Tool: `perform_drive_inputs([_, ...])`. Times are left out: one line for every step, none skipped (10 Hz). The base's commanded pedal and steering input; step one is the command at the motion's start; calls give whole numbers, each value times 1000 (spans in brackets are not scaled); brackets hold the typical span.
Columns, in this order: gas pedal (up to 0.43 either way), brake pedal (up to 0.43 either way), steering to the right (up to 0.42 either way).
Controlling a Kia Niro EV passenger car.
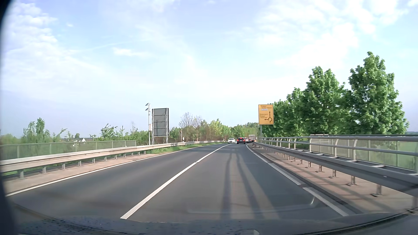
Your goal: Follow the waypoints while adhering to traffic rules and regulations
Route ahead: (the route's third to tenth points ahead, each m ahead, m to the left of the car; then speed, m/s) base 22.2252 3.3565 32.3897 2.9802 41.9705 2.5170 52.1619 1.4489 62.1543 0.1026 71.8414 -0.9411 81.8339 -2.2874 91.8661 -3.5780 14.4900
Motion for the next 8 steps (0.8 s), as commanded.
perform_drive_inputs([20,0,7])
perform_drive_inputs([8,0,7])
perform_drive_inputs([0,0,6])
perform_drive_inputs([0,0,6])
perform_drive_inputs([0,0,6])
perform_drive_inputs([0,0,6])
perform_drive_inputs([0,0,6])
perform_drive_inputs([0,0,6])
